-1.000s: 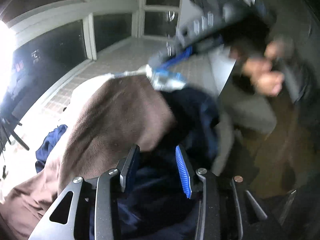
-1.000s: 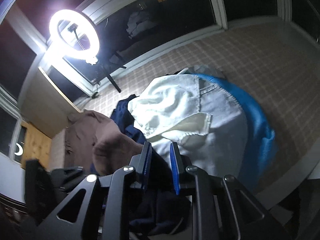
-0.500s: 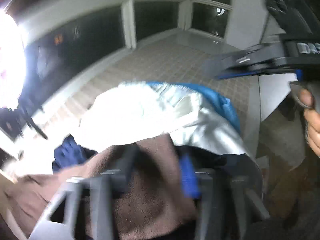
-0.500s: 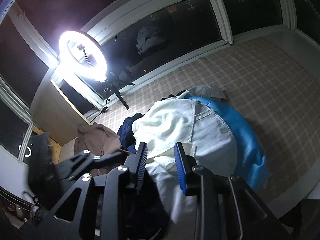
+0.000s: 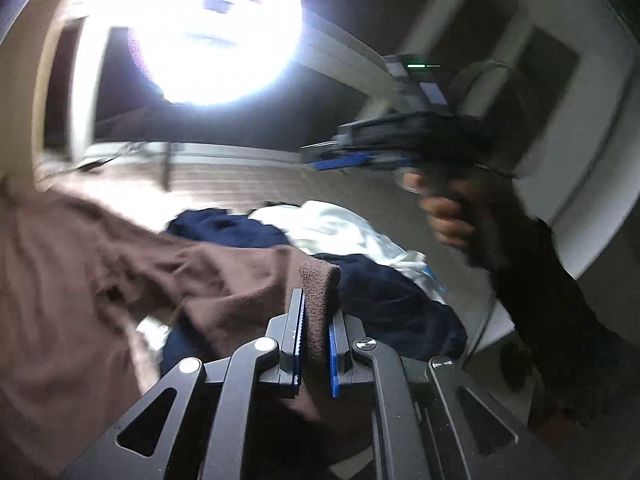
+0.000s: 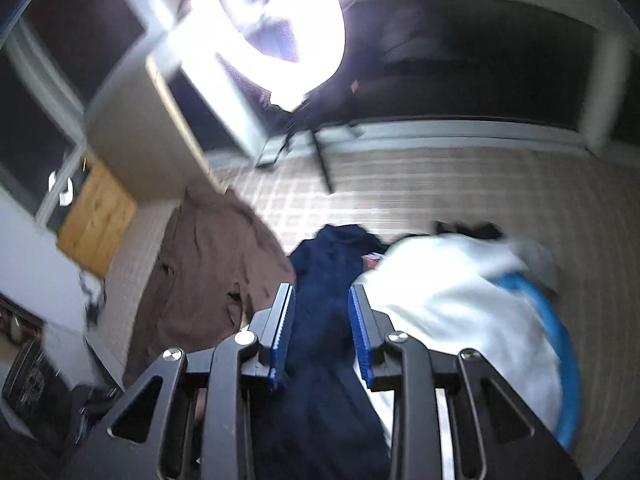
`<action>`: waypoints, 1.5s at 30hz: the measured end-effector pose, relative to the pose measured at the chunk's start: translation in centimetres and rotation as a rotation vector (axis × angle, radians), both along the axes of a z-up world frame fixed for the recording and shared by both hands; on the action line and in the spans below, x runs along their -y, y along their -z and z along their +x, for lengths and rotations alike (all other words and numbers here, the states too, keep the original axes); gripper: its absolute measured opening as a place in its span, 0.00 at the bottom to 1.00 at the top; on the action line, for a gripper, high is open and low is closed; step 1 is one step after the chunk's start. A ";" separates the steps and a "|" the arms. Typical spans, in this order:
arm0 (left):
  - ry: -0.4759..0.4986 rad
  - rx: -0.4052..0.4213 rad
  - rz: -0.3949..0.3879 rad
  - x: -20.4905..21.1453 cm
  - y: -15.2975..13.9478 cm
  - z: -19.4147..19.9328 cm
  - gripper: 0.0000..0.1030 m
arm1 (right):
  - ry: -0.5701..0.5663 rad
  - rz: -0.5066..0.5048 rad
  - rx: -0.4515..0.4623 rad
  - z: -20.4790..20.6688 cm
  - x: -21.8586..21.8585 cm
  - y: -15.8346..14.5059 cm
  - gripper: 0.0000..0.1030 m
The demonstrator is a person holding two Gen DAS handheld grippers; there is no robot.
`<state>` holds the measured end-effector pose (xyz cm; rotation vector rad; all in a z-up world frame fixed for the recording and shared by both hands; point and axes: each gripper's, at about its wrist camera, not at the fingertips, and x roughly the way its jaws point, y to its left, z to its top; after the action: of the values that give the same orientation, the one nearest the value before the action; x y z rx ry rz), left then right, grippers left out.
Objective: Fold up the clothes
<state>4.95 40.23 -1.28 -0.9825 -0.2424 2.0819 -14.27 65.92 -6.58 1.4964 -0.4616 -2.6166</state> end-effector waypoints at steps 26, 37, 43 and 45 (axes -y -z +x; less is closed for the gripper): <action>-0.522 0.275 0.127 18.2 12.5 6.1 0.07 | -0.307 0.167 0.278 -22.5 20.0 15.1 0.03; -0.710 0.425 0.118 22.7 19.4 9.6 0.06 | -0.420 0.201 0.113 -19.8 24.8 12.7 0.32; -0.684 0.381 0.080 23.6 18.3 9.7 0.06 | -0.387 0.184 0.261 -14.9 21.7 16.1 0.32; -0.674 0.392 0.089 23.7 18.4 9.6 0.06 | -0.388 0.119 0.316 -13.8 21.6 17.2 0.32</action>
<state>14.53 16.54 -19.71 -1.3826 -0.9723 2.4088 -28.06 44.30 -23.80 1.8313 -0.0248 -2.1536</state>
